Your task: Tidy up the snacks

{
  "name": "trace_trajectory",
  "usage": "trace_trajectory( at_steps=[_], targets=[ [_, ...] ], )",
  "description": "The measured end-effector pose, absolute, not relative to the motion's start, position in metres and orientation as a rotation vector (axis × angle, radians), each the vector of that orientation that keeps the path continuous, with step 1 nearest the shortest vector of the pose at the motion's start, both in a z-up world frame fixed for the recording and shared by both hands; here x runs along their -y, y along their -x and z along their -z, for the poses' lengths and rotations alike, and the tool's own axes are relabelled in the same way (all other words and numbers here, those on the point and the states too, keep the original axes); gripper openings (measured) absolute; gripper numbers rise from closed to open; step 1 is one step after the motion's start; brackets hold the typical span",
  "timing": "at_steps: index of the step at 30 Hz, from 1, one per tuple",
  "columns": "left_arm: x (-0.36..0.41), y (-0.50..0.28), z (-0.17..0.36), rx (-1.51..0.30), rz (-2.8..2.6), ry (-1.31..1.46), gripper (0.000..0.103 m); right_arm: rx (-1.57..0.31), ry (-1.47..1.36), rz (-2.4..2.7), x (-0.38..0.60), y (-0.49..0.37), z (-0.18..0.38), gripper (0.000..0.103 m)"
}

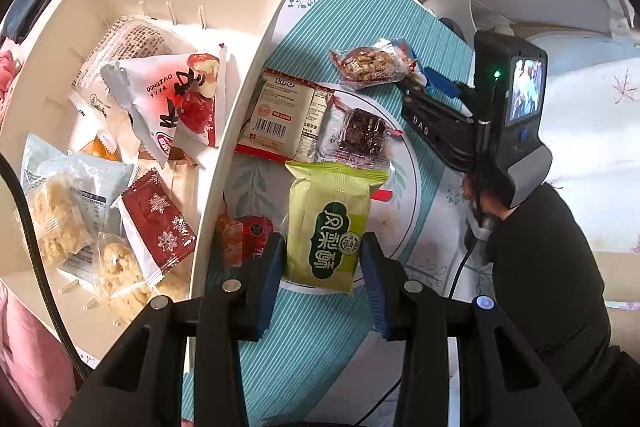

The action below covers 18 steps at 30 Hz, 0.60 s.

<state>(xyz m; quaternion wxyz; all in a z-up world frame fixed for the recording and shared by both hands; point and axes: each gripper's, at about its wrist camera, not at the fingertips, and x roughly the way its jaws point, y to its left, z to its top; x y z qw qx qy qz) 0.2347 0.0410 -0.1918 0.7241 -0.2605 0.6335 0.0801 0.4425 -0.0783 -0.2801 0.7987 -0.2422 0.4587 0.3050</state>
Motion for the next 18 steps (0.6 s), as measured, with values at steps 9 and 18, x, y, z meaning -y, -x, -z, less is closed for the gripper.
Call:
trace_trajectory(
  at_steps=[9,18],
  targets=[
    [-0.040,-0.221,0.160,-1.375,-0.164,0.553,0.037,-1.128,0.365,-0.557,0.101,-0.419,0.267,0.032],
    [-0.034,-0.191,0.132,-1.363,-0.137,0.501,0.037,-1.249,0.156,-0.460,0.130,-0.370,0.241,0.032]
  ],
)
